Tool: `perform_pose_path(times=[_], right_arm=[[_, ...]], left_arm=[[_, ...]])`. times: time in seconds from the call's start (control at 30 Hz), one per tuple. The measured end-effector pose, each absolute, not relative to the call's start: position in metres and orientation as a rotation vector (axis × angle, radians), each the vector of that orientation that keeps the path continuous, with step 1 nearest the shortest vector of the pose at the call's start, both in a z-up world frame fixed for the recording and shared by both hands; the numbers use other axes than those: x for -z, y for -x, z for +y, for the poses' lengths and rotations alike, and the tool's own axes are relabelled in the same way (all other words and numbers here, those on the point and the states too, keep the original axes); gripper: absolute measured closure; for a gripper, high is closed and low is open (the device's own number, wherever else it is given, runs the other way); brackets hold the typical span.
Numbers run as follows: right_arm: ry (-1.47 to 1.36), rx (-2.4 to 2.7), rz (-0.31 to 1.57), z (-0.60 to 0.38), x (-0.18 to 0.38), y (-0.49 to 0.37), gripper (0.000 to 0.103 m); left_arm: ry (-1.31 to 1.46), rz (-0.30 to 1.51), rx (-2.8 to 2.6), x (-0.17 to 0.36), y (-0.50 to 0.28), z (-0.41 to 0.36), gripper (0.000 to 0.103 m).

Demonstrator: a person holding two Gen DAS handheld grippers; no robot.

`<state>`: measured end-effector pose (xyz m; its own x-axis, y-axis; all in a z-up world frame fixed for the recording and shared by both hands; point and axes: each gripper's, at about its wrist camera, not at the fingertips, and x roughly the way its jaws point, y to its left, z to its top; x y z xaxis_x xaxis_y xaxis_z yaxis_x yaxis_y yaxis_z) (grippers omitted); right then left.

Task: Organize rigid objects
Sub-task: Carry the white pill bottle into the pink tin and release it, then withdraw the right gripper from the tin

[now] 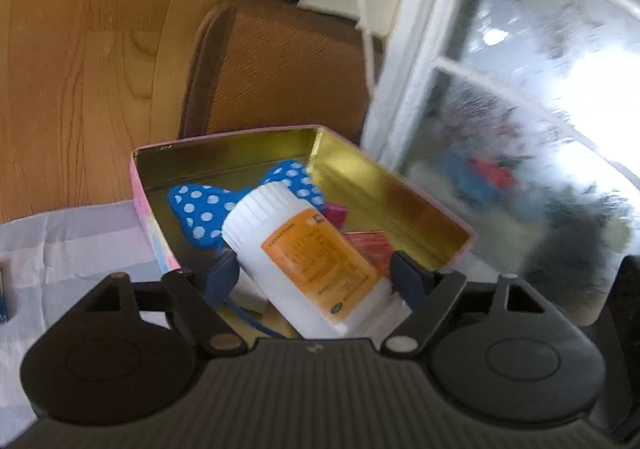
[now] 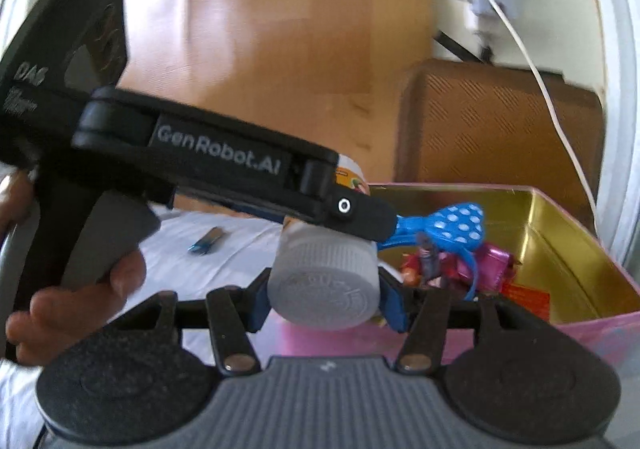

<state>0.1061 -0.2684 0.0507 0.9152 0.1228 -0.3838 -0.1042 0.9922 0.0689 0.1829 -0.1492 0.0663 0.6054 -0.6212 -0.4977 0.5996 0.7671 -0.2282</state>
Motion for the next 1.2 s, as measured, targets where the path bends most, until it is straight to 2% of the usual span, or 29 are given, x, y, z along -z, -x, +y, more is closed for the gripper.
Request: perform_pose_path(times=[0.1, 0.23, 0.67, 0.93, 1.2], right_arm=[[-0.101, -0.079, 0.439, -0.284, -0.039, -0.140, 0.051], [-0.117, 0.033, 0.449, -0.293, -0.022, -0.159, 0.043], [-0.235, 0.075, 0.290, -0.302, -0.040, -0.070, 0.040], [-0.366, 0.097, 0.337, -0.298, -0.031, -0.022, 0.040], [-0.340, 0.099, 0.360, -0.285, -0.034, -0.009, 0.040]], left_arm=[[0.011, 0.602, 0.601, -0.061, -0.197, -0.162, 0.014], [-0.032, 0.595, 0.498, -0.057, -0.192, -0.164, 0.014], [-0.091, 0.494, 0.429, -0.069, -0.126, -0.147, 0.012], [-0.123, 0.518, 0.377, -0.057, -0.091, -0.137, 0.012], [-0.150, 0.527, 0.349, -0.044, -0.076, -0.125, 0.012]])
